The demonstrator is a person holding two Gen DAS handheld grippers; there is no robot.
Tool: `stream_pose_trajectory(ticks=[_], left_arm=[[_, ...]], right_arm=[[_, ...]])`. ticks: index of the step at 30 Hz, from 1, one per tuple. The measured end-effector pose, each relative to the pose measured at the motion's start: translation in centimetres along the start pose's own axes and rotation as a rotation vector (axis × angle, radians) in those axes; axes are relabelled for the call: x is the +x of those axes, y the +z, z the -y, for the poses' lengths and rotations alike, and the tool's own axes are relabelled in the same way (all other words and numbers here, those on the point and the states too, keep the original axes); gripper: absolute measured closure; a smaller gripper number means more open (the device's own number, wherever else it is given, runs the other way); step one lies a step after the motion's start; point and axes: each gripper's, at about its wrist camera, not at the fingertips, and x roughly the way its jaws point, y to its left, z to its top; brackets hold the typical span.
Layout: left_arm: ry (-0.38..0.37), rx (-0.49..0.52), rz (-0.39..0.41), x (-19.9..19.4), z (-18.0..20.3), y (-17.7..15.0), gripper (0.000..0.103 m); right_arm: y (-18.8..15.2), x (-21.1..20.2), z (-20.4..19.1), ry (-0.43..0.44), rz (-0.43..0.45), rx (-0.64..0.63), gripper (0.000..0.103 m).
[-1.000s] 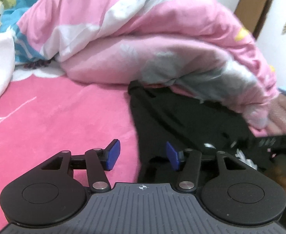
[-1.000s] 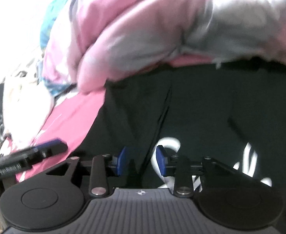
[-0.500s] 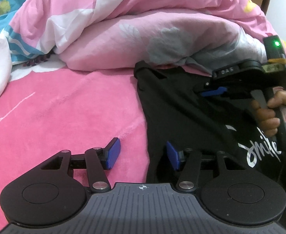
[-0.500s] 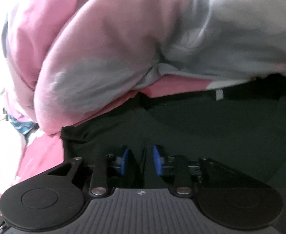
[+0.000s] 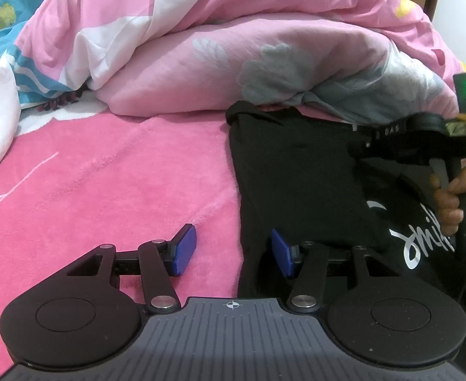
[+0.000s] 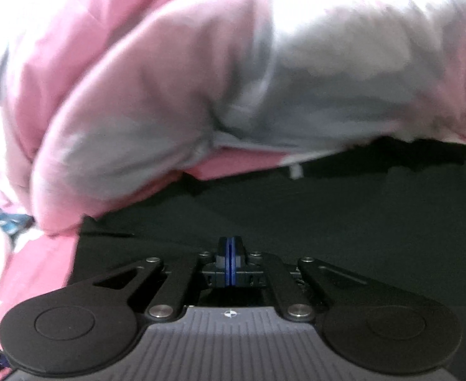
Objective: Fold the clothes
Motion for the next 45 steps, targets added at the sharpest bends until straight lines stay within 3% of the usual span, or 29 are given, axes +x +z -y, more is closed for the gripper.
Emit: stream_pose_trajectory(ticks=[5, 7, 9, 11, 15, 19, 22, 24, 25, 26, 29, 33, 35, 37, 39, 40, 41, 43, 45], left_arm=[[0.003, 0.001, 0.001, 0.0, 0.1, 0.0, 0.051], [0.008, 0.006, 0.002, 0.0, 0.2, -0.1, 0.051], [0.014, 0.012, 0.003, 0.0, 0.3, -0.2, 0.051], [0.019, 0.018, 0.004, 0.0, 0.4, -0.2, 0.051], [0.022, 0.026, 0.007, 0.0, 0.5, -0.3, 0.051], [0.023, 0.032, 0.009, 0.0, 0.5, -0.4, 0.051], [0.026, 0.038, 0.01, 0.0, 0.5, -0.4, 0.051], [0.028, 0.042, 0.011, 0.0, 0.6, -0.5, 0.051], [0.029, 0.044, 0.011, 0.0, 0.6, -0.5, 0.051], [0.03, 0.045, 0.011, 0.0, 0.6, -0.5, 0.051], [0.031, 0.047, 0.011, 0.1, 0.6, -0.6, 0.051], [0.031, 0.046, 0.012, 0.1, 0.6, -0.6, 0.051], [0.033, 0.047, 0.013, 0.1, 0.7, -0.7, 0.051], [0.038, 0.051, 0.014, 0.1, 0.8, -0.7, 0.051], [0.044, 0.056, 0.015, 0.1, 1.0, -0.7, 0.051], [0.046, 0.059, 0.016, 0.1, 1.1, -0.8, 0.051], [0.049, 0.062, 0.017, 0.1, 1.1, -0.8, 0.05], [0.052, 0.067, 0.018, 0.1, 1.2, -0.8, 0.05], [0.051, 0.067, 0.019, 0.1, 1.2, -0.9, 0.05]], right_arm=[[0.8, -1.2, -0.6, -0.063, 0.048, -0.052, 0.1], [1.2, -2.0, -2.2, -0.037, 0.09, -0.141, 0.1], [1.6, -2.1, -4.9, 0.025, 0.11, -0.291, 0.098], [1.5, -1.7, -8.1, 0.071, 0.117, -0.476, 0.088], [0.8, 0.8, -14.1, 0.107, 0.109, -0.825, 0.079], [0.6, 4.0, -17.4, 0.112, 0.022, -1.0, 0.078], [0.7, 5.6, -18.2, 0.098, -0.057, -1.043, 0.078], [1.1, 6.4, -18.2, 0.091, -0.1, -1.036, 0.082], [1.4, 6.4, -17.9, 0.088, -0.105, -0.996, 0.089], [2.0, 6.3, -17.4, 0.077, -0.1, -0.938, 0.097], [3.8, 5.8, -14.8, 0.053, -0.079, -0.736, 0.102], [6.6, 5.0, -9.9, 0.043, -0.059, -0.416, 0.102], [7.3, 4.1, -8.4, 0.066, -0.043, -0.338, 0.102], [7.3, 2.8, -8.2, 0.127, -0.024, -0.35, 0.1], [6.4, 2.0, -10.1, 0.168, -0.014, -0.485, 0.098], [5.8, 1.6, -11.2, 0.187, -0.009, -0.564, 0.09], [5.1, 1.5, -12.4, 0.192, -0.006, -0.65, 0.075], [3.3, 1.7, -14.9, 0.189, 0.001, -0.83, 0.062], [2.4, 3.0, -16.1, 0.176, -0.039, -0.909, 0.062]])
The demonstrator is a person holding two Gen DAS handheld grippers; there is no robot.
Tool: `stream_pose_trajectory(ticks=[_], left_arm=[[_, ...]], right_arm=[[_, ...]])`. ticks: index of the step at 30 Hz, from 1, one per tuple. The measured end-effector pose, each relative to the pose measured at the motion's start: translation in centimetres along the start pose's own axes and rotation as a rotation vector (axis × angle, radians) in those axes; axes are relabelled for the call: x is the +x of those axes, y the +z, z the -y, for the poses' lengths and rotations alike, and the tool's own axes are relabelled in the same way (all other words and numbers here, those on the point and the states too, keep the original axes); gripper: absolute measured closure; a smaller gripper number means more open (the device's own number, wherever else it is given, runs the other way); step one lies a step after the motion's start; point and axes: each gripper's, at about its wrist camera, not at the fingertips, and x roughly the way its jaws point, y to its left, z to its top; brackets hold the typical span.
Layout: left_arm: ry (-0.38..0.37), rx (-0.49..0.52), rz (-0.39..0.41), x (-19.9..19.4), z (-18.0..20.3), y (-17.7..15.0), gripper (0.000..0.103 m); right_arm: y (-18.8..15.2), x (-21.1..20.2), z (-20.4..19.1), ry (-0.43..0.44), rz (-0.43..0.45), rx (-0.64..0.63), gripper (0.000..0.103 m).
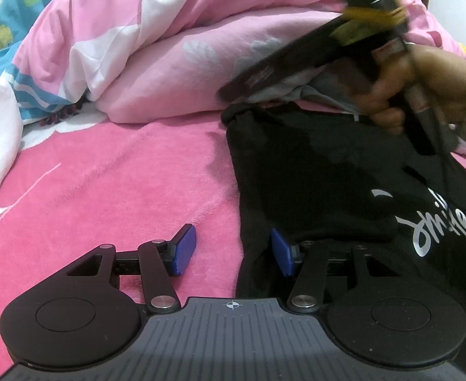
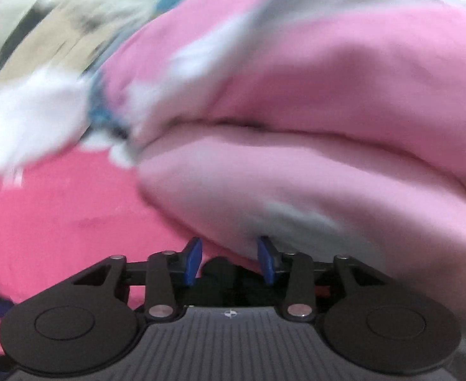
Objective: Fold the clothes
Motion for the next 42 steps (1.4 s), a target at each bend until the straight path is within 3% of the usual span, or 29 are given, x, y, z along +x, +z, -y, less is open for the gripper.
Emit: stream_pose_trajectory(ticks=[3, 4, 5, 6, 17, 22, 26, 32, 34, 37, 38, 40, 42], left_arm=[[0.0, 0.003, 0.001, 0.0, 0.0, 0.0, 0.05], [0.0, 0.004, 0.002, 0.1, 0.0, 0.0, 0.05], [0.001, 0.005, 0.002, 0.1, 0.0, 0.0, 0.05], [0.001, 0.006, 0.002, 0.1, 0.0, 0.0, 0.05], [0.007, 0.014, 0.003, 0.2, 0.2, -0.1, 0.05], [0.006, 0.013, 0.003, 0.2, 0.2, -0.1, 0.051], [0.009, 0.014, 0.003, 0.2, 0.2, -0.1, 0.05], [0.014, 0.02, 0.003, 0.2, 0.3, -0.1, 0.051], [0.013, 0.019, 0.003, 0.2, 0.2, -0.1, 0.051], [0.014, 0.019, 0.003, 0.2, 0.2, -0.1, 0.051], [0.014, 0.018, 0.003, 0.2, 0.2, -0.1, 0.051], [0.012, 0.015, 0.004, 0.2, 0.1, -0.1, 0.051], [0.007, 0.008, 0.004, 0.2, 0.0, 0.0, 0.051]], right_arm=[[0.3, 2.6, -0.9, 0.002, -0.085, -0.058, 0.069], [0.3, 3.4, -0.7, -0.007, -0.118, -0.048, 0.077], [0.2, 3.4, 0.1, -0.008, -0.119, 0.001, 0.093], [0.0, 3.1, 1.0, -0.005, -0.107, 0.065, 0.095], [-4.7, -0.4, 12.1, 0.08, 0.05, 0.886, 0.103], [-6.6, -1.1, 14.9, 0.089, 0.101, 1.056, 0.103], [-6.5, -2.2, 14.5, 0.151, 0.106, 0.996, 0.103], [-2.5, -2.8, 9.6, 0.268, 0.019, 0.563, 0.102], [-1.2, -2.0, 8.0, 0.304, -0.048, 0.442, 0.101], [-0.3, 1.1, 7.4, 0.195, -0.191, 0.402, 0.1], [-0.1, 2.1, 7.9, 0.144, -0.201, 0.424, 0.1], [0.4, 3.1, 9.0, 0.062, -0.154, 0.466, 0.1], [0.5, 2.2, 9.5, 0.041, -0.063, 0.486, 0.1]])
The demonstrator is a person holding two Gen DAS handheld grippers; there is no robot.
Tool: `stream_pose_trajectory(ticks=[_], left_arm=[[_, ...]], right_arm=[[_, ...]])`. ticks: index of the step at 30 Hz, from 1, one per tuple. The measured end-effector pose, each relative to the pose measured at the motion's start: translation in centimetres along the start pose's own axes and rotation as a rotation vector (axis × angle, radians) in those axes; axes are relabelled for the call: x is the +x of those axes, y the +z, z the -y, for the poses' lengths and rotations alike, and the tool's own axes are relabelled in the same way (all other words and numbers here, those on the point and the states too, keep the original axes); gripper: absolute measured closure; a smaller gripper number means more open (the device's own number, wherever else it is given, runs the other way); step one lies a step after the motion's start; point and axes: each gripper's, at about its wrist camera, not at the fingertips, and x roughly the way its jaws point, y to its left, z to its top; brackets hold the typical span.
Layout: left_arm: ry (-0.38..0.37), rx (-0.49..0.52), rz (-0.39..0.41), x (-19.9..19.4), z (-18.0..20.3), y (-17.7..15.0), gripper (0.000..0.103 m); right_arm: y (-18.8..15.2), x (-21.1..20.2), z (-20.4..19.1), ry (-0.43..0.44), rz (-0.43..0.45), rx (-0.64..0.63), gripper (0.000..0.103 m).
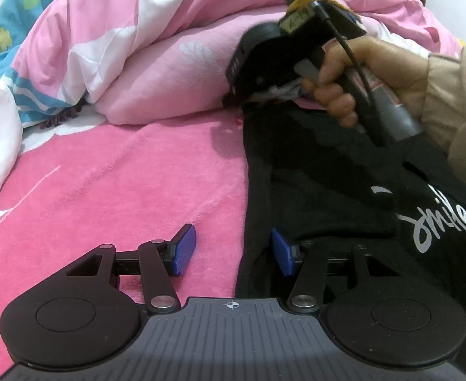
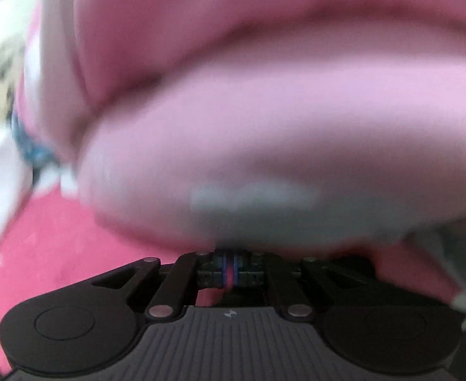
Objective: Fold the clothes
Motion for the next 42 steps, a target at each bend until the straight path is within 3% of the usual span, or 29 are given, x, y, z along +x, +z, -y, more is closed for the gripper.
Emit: stream_pose_trajectory(ticks=[6, 8, 9, 12, 20, 25, 29, 34, 38, 42], left_arm=[[-0.016, -0.033, 0.003, -0.1, -0.3, 0.1, 0.051], [-0.015, -0.041, 0.003, -0.1, -0.3, 0.1, 0.051], [-0.015, -0.045, 0.003, -0.1, -0.3, 0.1, 0.051], [-0.015, -0.056, 0.003, -0.1, -0.3, 0.2, 0.051], [-0.025, -0.101, 0.006, -0.3, -0.8, 0.3, 0.051], [-0.059, -0.156, 0.008, -0.3, -1.7, 0.3, 0.051], [-0.066, -0.169, 0.01, -0.5, -1.8, 0.3, 0.051], [-0.058, -0.187, 0.029, -1.0, -2.2, 0.3, 0.05], [-0.018, -0.196, 0.072, -2.0, -2.4, 0.5, 0.05], [0.038, -0.144, 0.093, -1.8, -1.8, 0.5, 0.048]], right_arm=[[-1.4, -5.3, 1.8, 0.095, 0.134, 0.058, 0.099], [-2.0, -7.2, 3.0, 0.144, 0.185, 0.133, 0.082], [-2.4, -8.3, 4.0, 0.156, 0.202, 0.172, 0.08], [-3.9, -9.9, 4.4, 0.151, 0.141, 0.192, 0.08], [-5.4, -3.2, -1.7, 0.068, -0.012, -0.041, 0.083], [-3.6, -1.8, -3.3, 0.086, 0.038, -0.095, 0.082], [-3.3, -2.8, -2.0, 0.102, 0.087, -0.018, 0.082], [-4.1, -8.6, 2.5, 0.089, 0.208, 0.123, 0.081], [-4.8, -10.4, 2.8, 0.049, 0.189, 0.025, 0.081], [-4.8, -8.1, 0.1, 0.107, 0.12, -0.078, 0.081]])
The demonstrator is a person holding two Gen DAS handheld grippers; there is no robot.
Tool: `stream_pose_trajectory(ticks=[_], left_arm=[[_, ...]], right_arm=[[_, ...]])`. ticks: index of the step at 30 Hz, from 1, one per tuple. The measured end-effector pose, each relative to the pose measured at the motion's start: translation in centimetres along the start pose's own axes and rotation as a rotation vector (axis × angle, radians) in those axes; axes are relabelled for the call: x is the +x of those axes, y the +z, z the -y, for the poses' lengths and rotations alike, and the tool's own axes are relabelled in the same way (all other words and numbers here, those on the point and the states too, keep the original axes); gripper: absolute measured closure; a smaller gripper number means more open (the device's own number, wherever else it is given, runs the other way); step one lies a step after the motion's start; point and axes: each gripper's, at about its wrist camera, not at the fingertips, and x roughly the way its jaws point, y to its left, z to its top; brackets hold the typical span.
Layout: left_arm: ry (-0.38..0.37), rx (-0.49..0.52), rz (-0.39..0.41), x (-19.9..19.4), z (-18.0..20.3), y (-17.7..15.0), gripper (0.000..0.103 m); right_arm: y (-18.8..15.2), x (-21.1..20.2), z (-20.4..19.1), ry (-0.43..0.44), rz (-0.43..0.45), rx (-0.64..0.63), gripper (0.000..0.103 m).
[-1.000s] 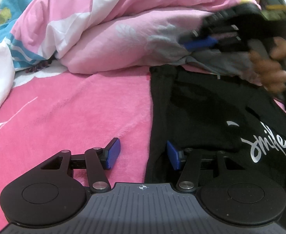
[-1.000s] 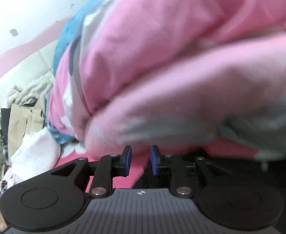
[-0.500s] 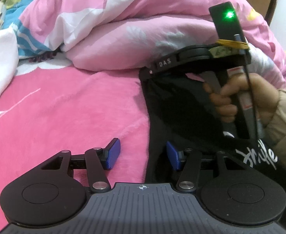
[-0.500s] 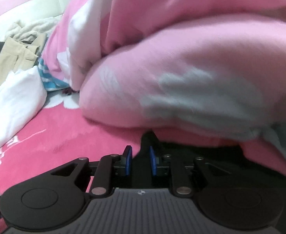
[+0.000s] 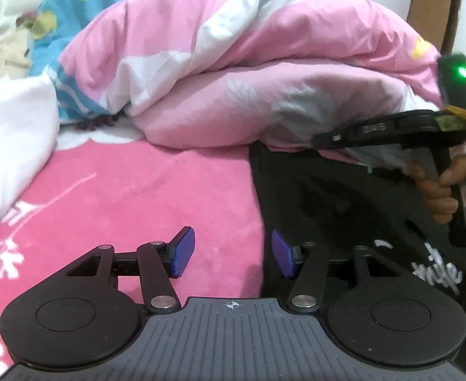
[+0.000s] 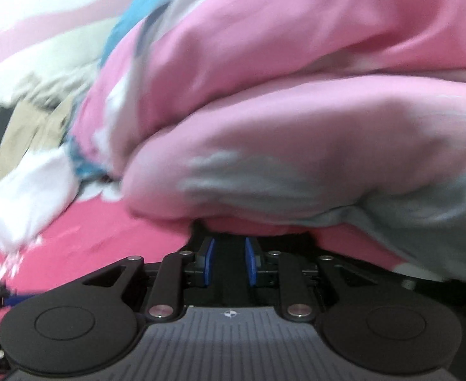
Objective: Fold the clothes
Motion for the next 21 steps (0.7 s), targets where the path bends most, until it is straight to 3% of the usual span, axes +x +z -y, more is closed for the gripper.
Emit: stream_pose_trajectory(ticks=[3, 5, 8, 10, 11, 16, 20, 21], left_arm=[[0.016, 0.032, -0.059, 1.4, 0.2, -0.5, 0.048], [0.018, 0.038, -0.072, 1.7, 0.1, -0.7, 0.048], [0.014, 0.038, -0.076, 1.7, 0.0, -0.7, 0.048], [0.014, 0.039, -0.077, 1.7, -0.1, -0.7, 0.048], [0.014, 0.039, -0.077, 1.7, -0.1, -0.7, 0.048], [0.018, 0.038, -0.077, 1.6, 0.0, -0.8, 0.048], [0.034, 0.048, -0.073, 1.6, 0.1, -0.8, 0.048], [0.036, 0.05, -0.073, 1.6, 0.1, -0.8, 0.048]], right_arm=[[0.0, 3.7, -1.2, 0.015, -0.073, -0.032, 0.083], [0.0, 6.2, -0.9, -0.062, -0.111, -0.032, 0.084], [0.6, 7.3, 1.0, -0.141, -0.063, 0.04, 0.089], [0.9, 6.4, 1.7, -0.232, -0.014, 0.06, 0.088], [0.9, 5.5, 2.1, -0.237, 0.008, 0.08, 0.087], [-0.6, -0.6, 3.5, -0.171, 0.093, 0.18, 0.083], [-3.0, -4.1, 4.2, -0.108, 0.055, 0.26, 0.063], [-3.7, -4.8, 4.3, -0.089, 0.043, 0.286, 0.063]])
